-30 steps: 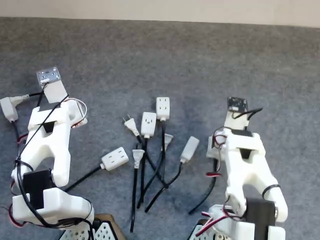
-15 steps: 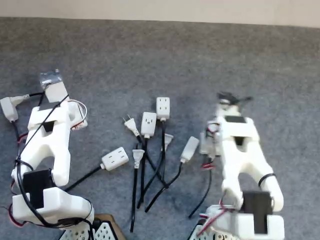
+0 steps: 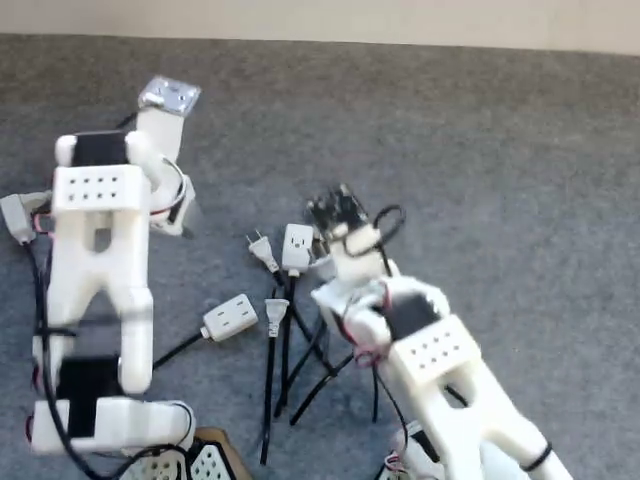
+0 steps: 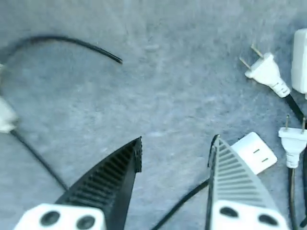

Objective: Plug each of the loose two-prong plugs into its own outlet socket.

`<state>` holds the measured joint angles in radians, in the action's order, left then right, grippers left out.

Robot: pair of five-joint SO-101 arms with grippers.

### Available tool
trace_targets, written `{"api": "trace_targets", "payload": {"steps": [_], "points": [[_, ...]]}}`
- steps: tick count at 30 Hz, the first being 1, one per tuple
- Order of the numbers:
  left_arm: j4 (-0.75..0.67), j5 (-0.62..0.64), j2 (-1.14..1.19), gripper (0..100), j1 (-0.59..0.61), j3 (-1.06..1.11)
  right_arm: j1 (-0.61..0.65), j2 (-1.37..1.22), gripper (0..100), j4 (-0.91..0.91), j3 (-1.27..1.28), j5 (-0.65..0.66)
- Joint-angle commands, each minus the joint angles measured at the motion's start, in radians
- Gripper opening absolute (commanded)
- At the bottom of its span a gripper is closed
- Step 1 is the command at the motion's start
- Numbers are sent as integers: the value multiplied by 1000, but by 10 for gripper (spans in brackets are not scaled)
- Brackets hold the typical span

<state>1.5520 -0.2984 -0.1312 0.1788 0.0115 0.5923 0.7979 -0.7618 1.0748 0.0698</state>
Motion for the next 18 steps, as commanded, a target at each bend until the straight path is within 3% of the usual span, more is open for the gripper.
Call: {"api": "trace_targets", "payload": {"steps": [1, 5, 11, 18], "points": [[26, -58, -159, 239, -28, -27, 53, 84, 14, 130, 124, 14], [-54, -97, -352, 239, -39, 153, 125, 85, 5, 130, 136, 14], [-299, -106, -673, 308, -94, 585, 182, 94, 5, 128, 171, 9], [-529, 21, -951, 327, -133, 944, 254, 96, 5, 128, 193, 8]]}}
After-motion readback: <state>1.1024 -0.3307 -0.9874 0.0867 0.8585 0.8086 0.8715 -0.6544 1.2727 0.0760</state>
